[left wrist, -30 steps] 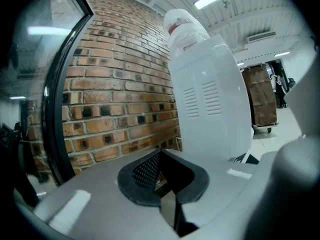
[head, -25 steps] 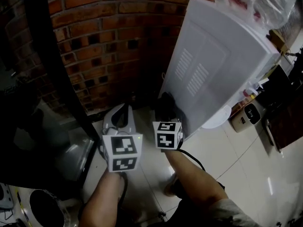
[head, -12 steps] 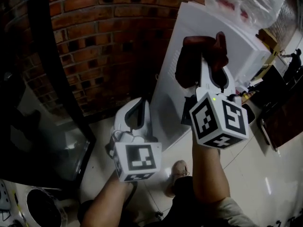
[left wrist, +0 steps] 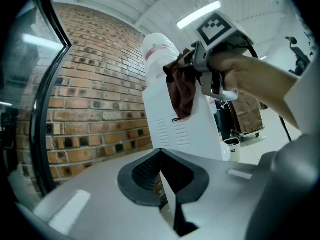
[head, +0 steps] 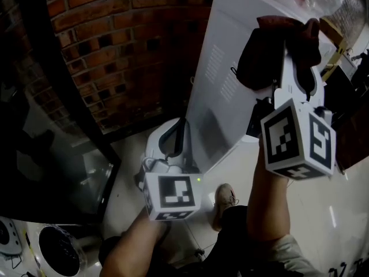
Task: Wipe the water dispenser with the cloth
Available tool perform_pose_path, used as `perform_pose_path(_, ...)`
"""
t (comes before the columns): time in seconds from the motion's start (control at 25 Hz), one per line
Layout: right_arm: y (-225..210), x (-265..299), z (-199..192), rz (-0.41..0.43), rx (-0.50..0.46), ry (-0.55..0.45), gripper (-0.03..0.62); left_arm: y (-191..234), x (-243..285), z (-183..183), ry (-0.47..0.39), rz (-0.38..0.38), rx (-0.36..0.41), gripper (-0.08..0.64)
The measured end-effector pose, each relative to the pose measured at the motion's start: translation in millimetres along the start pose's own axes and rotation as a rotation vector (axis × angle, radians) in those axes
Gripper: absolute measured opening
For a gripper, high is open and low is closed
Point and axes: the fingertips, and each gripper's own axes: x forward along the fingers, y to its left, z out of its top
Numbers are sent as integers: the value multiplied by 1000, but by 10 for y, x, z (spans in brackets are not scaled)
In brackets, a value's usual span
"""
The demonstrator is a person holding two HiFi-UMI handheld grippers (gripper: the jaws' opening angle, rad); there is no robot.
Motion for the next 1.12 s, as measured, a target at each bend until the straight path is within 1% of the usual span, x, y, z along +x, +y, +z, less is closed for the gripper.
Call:
perform_pose_path(0.2, 52, -62, -131, 23, -37, 51, 87, -17, 32, -40, 7, -8, -21, 0)
perform_pose_path(0.28, 62, -140, -301, 32, -53, 94, 87, -40, 38, -82, 19, -17, -22, 0)
perform_pose_path(0.36, 106, -235, -519, 54, -94, 148, 87, -40, 36, -109, 24, -15, -25, 0)
perform_pose_path(0.52, 160, -506, -1089, 101, -213, 275, 87, -33, 40, -137, 29, -8, -24, 0)
perform_pose_path(0.64, 286, -733, -1601, 178, -264, 403, 87, -30, 54, -219, 52, -11, -26, 0)
perform_pose_path(0.76, 419, -922, -2085, 255, -344, 514, 87, -22, 84, -325, 79, -13, -43, 0)
perform_pose_path(0.84, 458, -1054, -2373, 293, -363, 588, 87, -33, 111, -411, 100, -16, -64, 0)
perform_pose_path(0.96, 500, -1202, -2758, 323, -398, 674, 87, -53, 129, -552, 141, -27, -82, 0)
perform_pose_path(1.12, 588, -1404, -3267, 367, -494, 772, 86, -66, 99, -720, 190, -34, -59, 0)
